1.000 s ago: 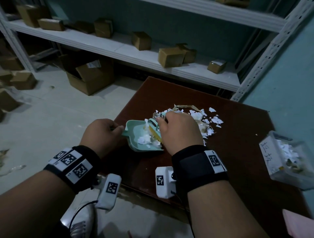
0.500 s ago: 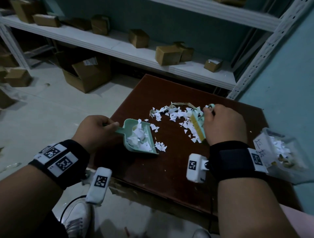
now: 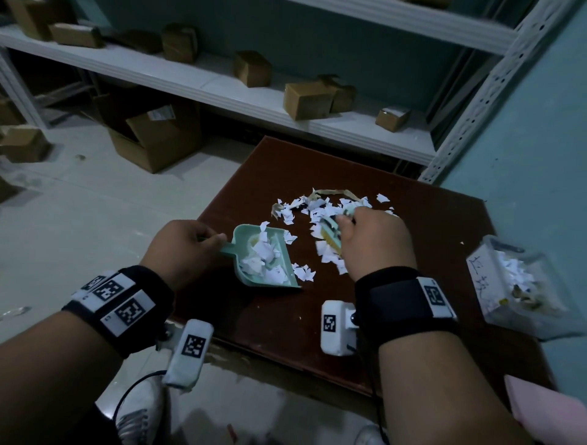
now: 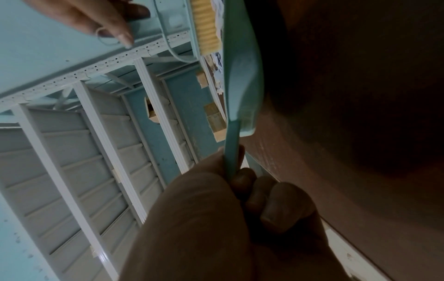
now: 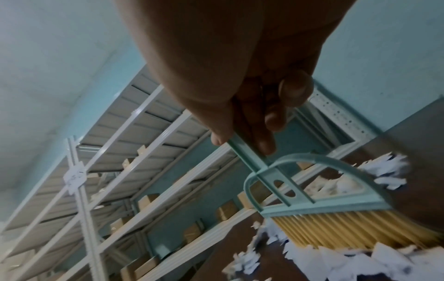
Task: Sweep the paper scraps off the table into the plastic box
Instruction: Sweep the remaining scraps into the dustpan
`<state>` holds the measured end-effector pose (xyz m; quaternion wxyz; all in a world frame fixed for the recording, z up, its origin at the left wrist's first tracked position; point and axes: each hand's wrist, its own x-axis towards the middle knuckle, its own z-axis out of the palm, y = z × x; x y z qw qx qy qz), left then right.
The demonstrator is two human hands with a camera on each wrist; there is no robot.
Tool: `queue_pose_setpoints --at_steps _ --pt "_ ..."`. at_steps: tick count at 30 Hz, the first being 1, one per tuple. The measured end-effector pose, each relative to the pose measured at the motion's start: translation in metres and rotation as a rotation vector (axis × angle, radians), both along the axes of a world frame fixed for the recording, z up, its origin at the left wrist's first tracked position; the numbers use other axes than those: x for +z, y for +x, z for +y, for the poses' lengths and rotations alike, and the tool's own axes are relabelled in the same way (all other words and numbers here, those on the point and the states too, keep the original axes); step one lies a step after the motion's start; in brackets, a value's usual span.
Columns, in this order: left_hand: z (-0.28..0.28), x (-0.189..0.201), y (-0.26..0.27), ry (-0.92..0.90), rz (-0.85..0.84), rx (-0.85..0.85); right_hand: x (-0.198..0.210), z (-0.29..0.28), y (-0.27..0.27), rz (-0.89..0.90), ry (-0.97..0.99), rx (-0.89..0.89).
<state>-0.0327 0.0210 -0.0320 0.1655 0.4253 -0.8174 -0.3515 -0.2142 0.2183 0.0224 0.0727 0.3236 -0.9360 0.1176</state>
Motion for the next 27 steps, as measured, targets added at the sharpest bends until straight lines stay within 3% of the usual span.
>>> queue_pose_setpoints --at_steps 8,13,17,20,23,27 --pt "0.015 -0.008 -0.010 -0.012 -0.006 -0.048 0.003 -0.016 0.036 -0.101 -0.152 0.166" --pt "0.014 -0.006 -0.007 0.050 0.065 -0.036 0.019 -0.001 0.028 -0.054 -0.248 0.131" --pt "0.001 0.001 0.001 0.080 0.122 -0.011 0.025 0.020 0.006 0.070 -0.163 -0.006" --pt "-0.009 0.007 0.010 0.069 0.096 -0.028 0.021 0.028 -0.001 0.049 -0.080 -0.064" --pt "-0.011 0.008 0.016 0.022 0.041 -0.062 0.015 0.024 0.005 -0.007 -0.017 -0.059" --pt "-0.007 0.007 0.016 -0.076 -0.016 -0.110 0.009 0.009 0.022 -0.065 -0.073 0.006"
